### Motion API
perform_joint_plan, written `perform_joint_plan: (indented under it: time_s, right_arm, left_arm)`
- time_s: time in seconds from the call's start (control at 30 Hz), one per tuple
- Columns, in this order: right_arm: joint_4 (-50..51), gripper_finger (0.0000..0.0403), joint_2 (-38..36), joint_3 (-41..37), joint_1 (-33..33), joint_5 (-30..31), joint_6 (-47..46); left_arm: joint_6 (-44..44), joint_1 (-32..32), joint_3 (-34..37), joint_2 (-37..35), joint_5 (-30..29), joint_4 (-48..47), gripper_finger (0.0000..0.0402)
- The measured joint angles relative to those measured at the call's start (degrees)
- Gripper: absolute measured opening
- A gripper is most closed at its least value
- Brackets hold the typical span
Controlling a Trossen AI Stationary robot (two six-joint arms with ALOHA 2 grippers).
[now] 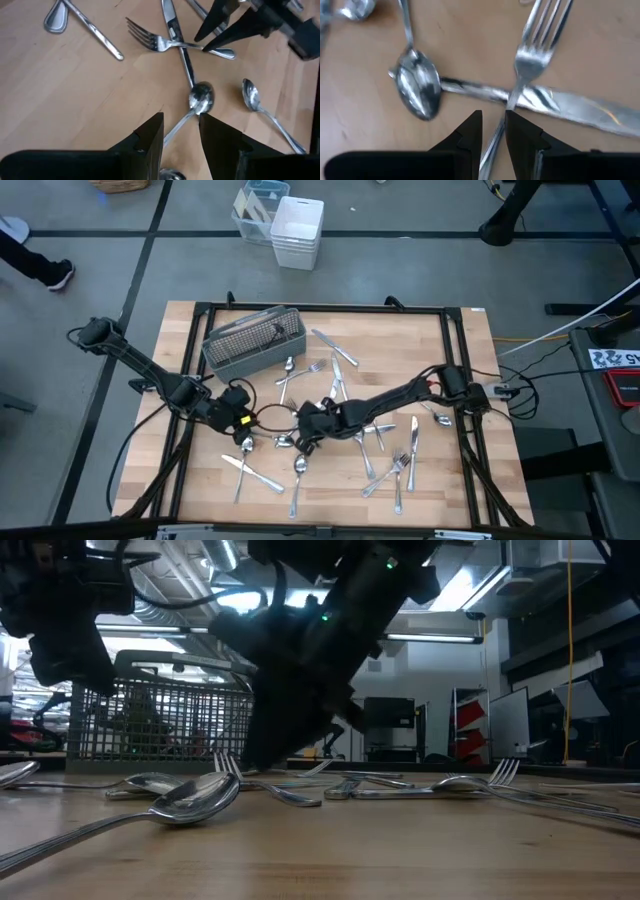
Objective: Sort silverware
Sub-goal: Put the silver fork into the silverware rack
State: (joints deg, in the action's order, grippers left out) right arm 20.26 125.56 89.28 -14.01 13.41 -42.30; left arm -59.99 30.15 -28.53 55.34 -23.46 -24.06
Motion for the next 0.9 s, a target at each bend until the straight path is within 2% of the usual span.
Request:
perform_joint_plan:
  time_s: [0.37, 0.53, 0.73, 0.9]
  right_arm:
    - [1.57, 0.0084, 1.59, 0.74, -0.69, 4.12, -1.27]
    - [3.59, 0.0066, 1.59, 0.74, -0.64, 5.07, -1.32]
    - [2.92, 0.0034, 1.55, 0.69, -0.58, 3.76, -1.33]
    - [2.79, 0.0029, 1.51, 0.69, -0.54, 1.29, -1.04]
  left_arm:
    - [-0.02, 0.00, 0.00, 0.00, 0.15, -1.08, 0.0117]
    - [0.00, 0.00, 0.00, 0.02, 0.28, -1.08, 0.0117]
    - [-0.01, 0.00, 0.00, 0.02, 0.35, -1.04, 0.0117]
    - [-0.02, 0.00, 0.00, 0.02, 0.35, -1.05, 0.0117]
